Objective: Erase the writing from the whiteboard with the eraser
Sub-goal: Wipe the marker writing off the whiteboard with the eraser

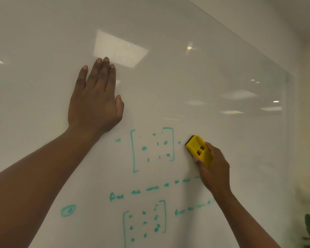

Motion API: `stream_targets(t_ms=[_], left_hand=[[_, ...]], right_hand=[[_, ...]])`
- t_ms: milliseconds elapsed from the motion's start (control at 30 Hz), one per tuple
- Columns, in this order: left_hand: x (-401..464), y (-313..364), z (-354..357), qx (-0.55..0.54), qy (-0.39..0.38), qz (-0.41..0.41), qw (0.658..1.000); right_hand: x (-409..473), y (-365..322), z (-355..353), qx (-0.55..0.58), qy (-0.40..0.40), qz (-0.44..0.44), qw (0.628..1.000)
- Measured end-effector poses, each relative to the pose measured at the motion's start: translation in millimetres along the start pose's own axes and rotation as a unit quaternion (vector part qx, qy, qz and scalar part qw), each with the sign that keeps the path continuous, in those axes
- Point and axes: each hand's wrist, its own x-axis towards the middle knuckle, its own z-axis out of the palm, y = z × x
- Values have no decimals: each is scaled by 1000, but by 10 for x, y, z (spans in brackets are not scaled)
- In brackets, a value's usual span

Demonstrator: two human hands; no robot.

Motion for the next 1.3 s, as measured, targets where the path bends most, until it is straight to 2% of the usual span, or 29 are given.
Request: stream_targets(t_ms=[100,167,300,367,567,700,800,933,1067,1200,1300], left_hand=[[-10,-4,7,-2,4,1,1000],[-12,3,-2,-5,1,1,1000],[-11,5,-7,1,0,-2,1000],[-10,2,2,0,2,-2,1000],[-5,-2,0,-6,2,-2,1000],[-10,-4,-12,-8,1,-15,1000],[-9,-1,-8,-3,-2,-15,1000],[-12,-2,6,0,-1,-15,1000],[-13,-8,8,-2,-5,-14,1000],[-12,-3,-2,0,-8,-13,1000],[-15,-4,-2,1,-5,-16,1000]], right_hand=[[-288,56,2,19,-53,-98,994],[-339,174,-58,15,-64,-122,990],[-73,161,-113,-23,-35,-23,999],[61,17,-79,-16,-29,-19,999],[-143,-453,118,21,-62,-162,985],[-294,-313,45,47,-101,-235,966],[-121,-232,-13,29,-76,-212,974],[184,-488,71,18,-35,-161,986],[44,-710,174,44,-50,-205,976],[-250,-520,130,55,-96,-265,958],[-111,-465,108,44,-62,-207,975]])
